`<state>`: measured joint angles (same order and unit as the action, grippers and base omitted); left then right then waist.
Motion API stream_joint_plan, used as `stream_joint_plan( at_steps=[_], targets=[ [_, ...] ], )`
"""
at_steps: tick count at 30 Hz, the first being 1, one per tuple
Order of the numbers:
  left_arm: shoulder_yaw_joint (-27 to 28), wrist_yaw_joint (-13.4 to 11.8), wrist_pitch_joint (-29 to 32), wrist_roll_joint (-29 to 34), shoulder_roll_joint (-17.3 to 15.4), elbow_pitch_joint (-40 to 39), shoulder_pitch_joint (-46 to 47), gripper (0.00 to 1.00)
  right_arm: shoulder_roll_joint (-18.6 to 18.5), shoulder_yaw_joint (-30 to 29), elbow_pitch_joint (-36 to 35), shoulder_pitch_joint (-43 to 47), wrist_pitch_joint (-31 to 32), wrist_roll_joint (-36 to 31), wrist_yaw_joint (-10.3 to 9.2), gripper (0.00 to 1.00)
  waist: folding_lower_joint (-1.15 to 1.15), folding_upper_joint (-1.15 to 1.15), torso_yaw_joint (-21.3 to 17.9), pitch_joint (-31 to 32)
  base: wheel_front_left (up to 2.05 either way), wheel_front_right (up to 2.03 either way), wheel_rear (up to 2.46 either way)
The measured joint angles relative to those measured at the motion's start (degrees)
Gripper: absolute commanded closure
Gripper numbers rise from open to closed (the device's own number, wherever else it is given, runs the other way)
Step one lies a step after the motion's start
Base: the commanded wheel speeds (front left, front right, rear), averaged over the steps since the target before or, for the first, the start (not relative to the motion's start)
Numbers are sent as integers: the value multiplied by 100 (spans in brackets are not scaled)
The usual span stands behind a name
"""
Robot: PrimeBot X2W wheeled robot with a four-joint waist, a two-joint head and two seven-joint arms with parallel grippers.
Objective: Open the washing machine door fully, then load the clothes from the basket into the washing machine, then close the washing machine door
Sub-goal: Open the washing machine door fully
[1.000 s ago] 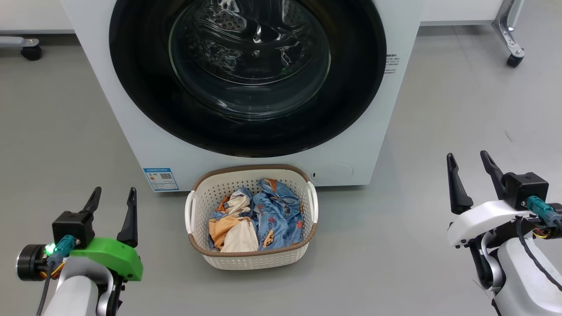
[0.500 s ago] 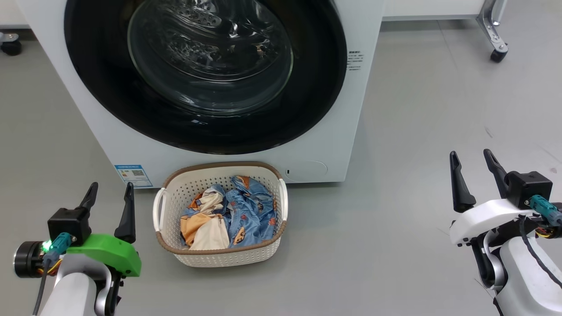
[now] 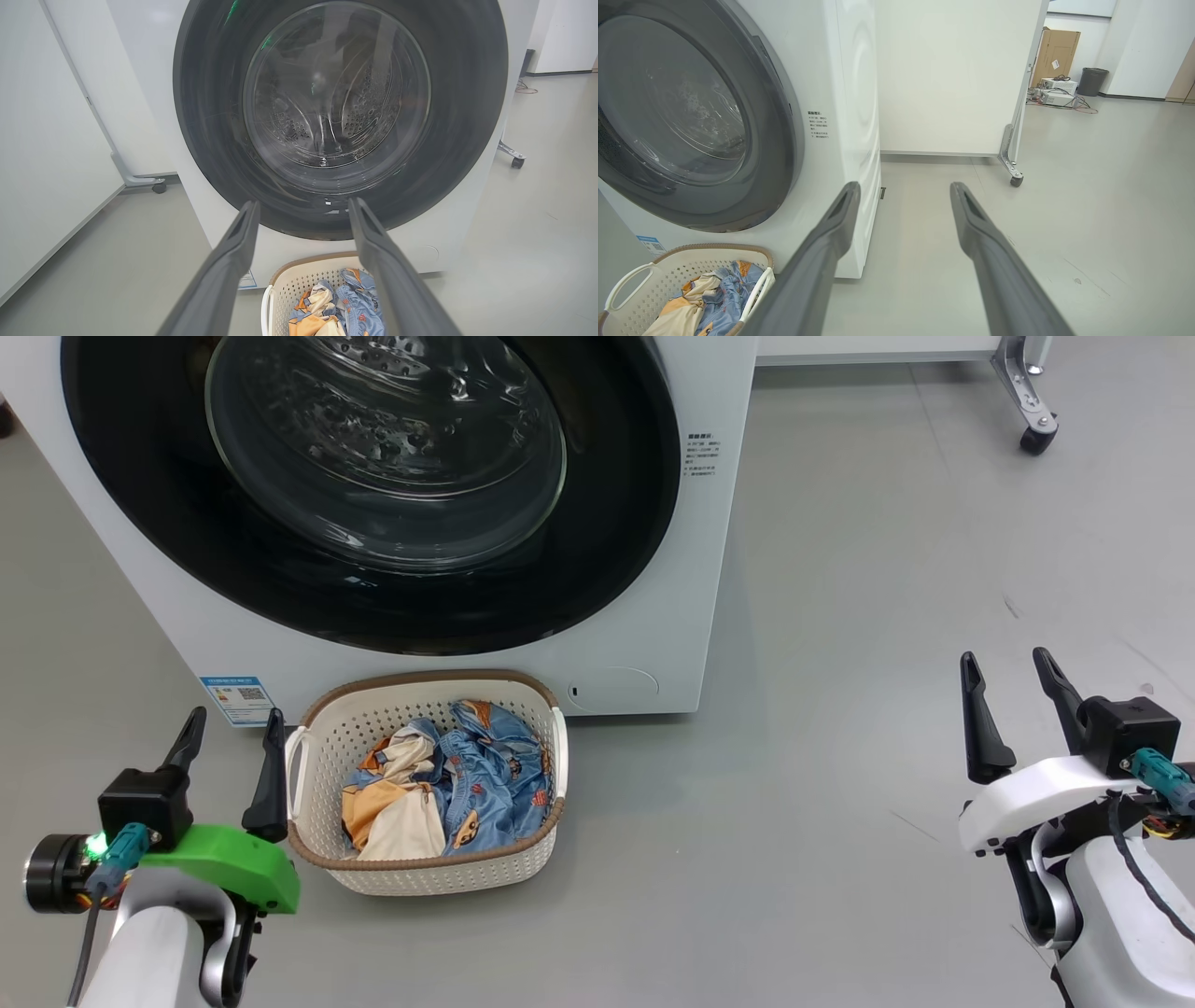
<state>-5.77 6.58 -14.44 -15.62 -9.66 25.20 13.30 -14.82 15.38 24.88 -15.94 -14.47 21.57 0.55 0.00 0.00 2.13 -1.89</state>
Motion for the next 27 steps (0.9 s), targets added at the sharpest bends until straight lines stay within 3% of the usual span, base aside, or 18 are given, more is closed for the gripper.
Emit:
stream_joint_plan(
  at_steps=[27],
  targets=[
    [66, 21, 0, 59, 105, -149, -3, 0, 24, -99, -10, -1, 0, -19, 57, 0, 0, 0, 46, -13, 6, 6, -13]
  ],
)
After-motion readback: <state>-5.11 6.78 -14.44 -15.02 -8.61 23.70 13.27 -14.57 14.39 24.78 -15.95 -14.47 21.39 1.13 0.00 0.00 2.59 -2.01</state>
